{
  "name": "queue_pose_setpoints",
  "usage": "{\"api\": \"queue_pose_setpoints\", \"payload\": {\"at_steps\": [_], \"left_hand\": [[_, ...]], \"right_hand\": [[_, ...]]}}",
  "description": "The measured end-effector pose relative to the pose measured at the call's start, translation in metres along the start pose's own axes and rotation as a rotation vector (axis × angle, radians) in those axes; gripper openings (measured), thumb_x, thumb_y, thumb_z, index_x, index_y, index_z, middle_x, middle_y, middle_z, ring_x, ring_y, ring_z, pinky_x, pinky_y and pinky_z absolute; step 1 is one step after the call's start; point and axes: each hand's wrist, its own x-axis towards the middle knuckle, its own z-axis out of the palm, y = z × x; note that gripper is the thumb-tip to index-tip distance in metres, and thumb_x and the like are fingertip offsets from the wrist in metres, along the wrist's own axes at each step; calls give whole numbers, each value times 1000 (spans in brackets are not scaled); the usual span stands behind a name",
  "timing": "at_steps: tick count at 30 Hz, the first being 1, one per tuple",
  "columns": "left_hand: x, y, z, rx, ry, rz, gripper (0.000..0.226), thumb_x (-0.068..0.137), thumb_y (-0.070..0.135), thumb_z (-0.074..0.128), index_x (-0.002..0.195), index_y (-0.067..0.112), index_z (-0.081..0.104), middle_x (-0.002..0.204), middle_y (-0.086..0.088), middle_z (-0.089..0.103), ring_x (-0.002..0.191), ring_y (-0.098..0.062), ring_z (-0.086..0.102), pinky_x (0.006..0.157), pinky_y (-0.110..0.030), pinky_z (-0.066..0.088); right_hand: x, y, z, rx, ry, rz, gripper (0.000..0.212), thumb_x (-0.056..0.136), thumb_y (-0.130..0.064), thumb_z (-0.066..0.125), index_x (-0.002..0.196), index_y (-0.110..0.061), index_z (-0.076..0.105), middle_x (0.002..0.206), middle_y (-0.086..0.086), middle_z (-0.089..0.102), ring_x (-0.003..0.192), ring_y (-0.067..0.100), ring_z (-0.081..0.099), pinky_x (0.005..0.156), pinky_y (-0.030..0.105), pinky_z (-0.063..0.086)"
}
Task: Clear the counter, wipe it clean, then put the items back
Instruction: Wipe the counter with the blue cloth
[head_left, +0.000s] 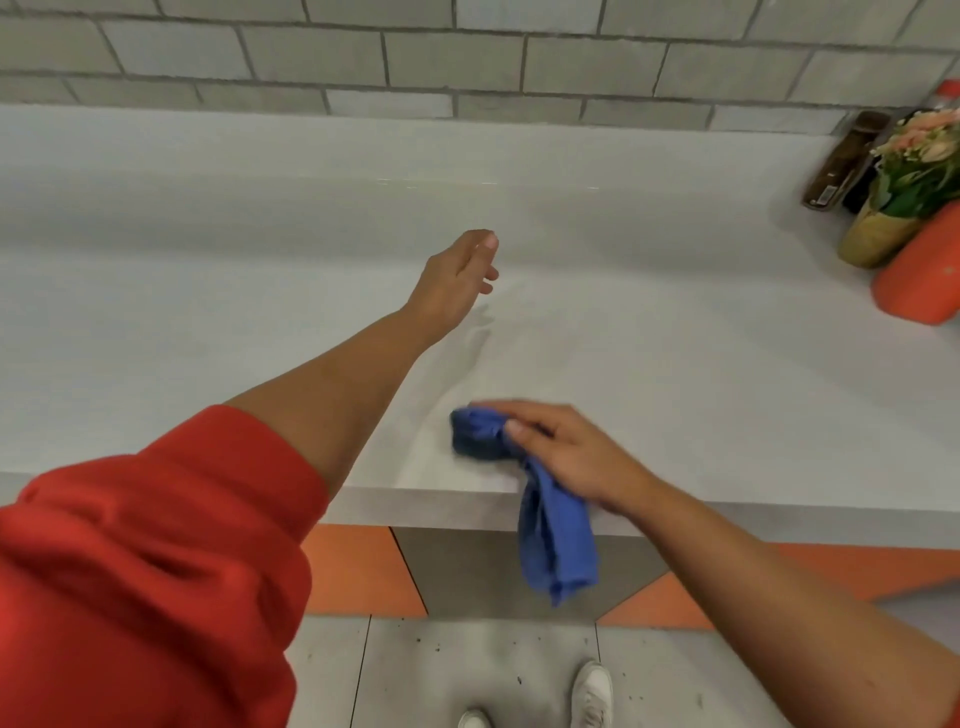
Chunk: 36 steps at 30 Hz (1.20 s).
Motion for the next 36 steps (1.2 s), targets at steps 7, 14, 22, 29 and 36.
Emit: {"api": "queue_pose_setpoints", "payload": {"at_steps": [7, 14, 22, 29, 36], "left_hand": [[-12, -7, -6, -23, -2, -18, 41, 100, 40, 30, 133, 19, 45, 102, -6, 63, 90, -18, 63, 68, -9, 39], [-15, -15, -9, -40, -15, -39, 40, 100, 39, 31, 132, 19, 46, 103, -7, 62, 89, -18, 62, 63, -7, 39], [-9, -21, -7, -23, -14, -54, 43, 100, 42, 30, 133, 19, 45, 107, -6, 62, 94, -19, 63, 67, -12, 37], [-4, -23, 5, -19, -40, -43, 42, 100, 42, 29, 131, 20, 46, 107, -6, 62, 92, -17, 62, 67, -12, 38], [9, -28, 14, -28, -34, -45, 42, 100, 39, 30, 132, 17, 46, 107, -6, 60, 95, -17, 60, 65, -10, 38]], "right_hand": [[11, 29, -17, -265, 298, 120, 34, 100, -14, 38, 132, -18, 49, 128, 1, 57, 112, 15, 51, 77, 5, 32], [-9, 12, 46, -276, 59, -113, 33, 95, -9, 42, 122, -8, 61, 120, 6, 62, 105, 4, 50, 92, -2, 29], [5, 19, -68, -1, 471, 153, 28, 99, -8, 40, 123, -14, 53, 112, 0, 58, 99, 13, 55, 82, 12, 44], [10, 47, -81, -248, 263, 318, 47, 98, -34, 44, 142, -18, 38, 149, -5, 35, 139, 15, 31, 108, 21, 24], [-7, 57, -32, -529, 276, 64, 46, 94, -27, 44, 139, -16, 43, 148, 2, 38, 140, 11, 29, 111, 13, 17]]}}
